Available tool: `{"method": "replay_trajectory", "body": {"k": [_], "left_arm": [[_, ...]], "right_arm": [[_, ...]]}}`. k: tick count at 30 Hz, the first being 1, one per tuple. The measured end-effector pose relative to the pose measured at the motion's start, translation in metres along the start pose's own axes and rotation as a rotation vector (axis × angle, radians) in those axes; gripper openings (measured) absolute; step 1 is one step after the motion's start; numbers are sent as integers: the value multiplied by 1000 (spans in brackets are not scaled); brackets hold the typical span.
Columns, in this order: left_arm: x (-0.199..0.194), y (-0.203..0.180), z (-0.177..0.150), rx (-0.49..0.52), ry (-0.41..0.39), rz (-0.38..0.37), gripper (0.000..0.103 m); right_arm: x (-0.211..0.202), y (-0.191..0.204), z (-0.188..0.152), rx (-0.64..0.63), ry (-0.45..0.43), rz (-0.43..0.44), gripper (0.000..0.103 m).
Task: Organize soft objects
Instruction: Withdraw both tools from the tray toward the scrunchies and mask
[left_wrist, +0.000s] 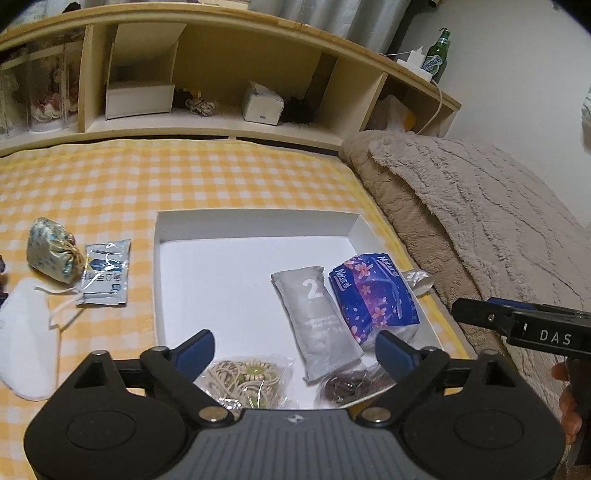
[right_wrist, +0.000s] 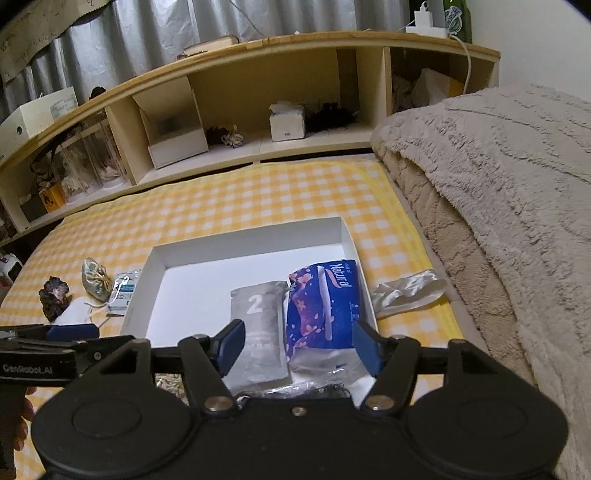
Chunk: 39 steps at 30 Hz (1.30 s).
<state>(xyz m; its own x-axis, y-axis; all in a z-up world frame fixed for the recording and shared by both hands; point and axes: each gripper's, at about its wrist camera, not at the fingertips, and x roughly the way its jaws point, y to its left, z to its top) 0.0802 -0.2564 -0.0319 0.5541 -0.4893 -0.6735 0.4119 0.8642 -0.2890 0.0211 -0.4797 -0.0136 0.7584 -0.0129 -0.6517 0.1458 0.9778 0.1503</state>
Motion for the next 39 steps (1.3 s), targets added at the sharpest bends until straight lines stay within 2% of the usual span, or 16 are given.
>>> {"method": "replay_trajectory", "body": {"k": [2,7,16,25,39], "left_arm": [[-7,1,-2,6,-4,0,103],[-22,4,-6,26,-11,9,103],[-49,13,-11,57,-67,12,103],[-68,28,-13,89,-99,30,103],[-92,93,-2,40,-137,117,103]], "right_arm": [[-6,4,-2,-2,-9,-8,82],[-23,11,-8,-14,-34,-32,101],[-42,29,-20,-65,-65,-80,103],[-48,46,-19,-85,-89,-81,103],[-22,87,-1,-102,-93,-72,103]]}}
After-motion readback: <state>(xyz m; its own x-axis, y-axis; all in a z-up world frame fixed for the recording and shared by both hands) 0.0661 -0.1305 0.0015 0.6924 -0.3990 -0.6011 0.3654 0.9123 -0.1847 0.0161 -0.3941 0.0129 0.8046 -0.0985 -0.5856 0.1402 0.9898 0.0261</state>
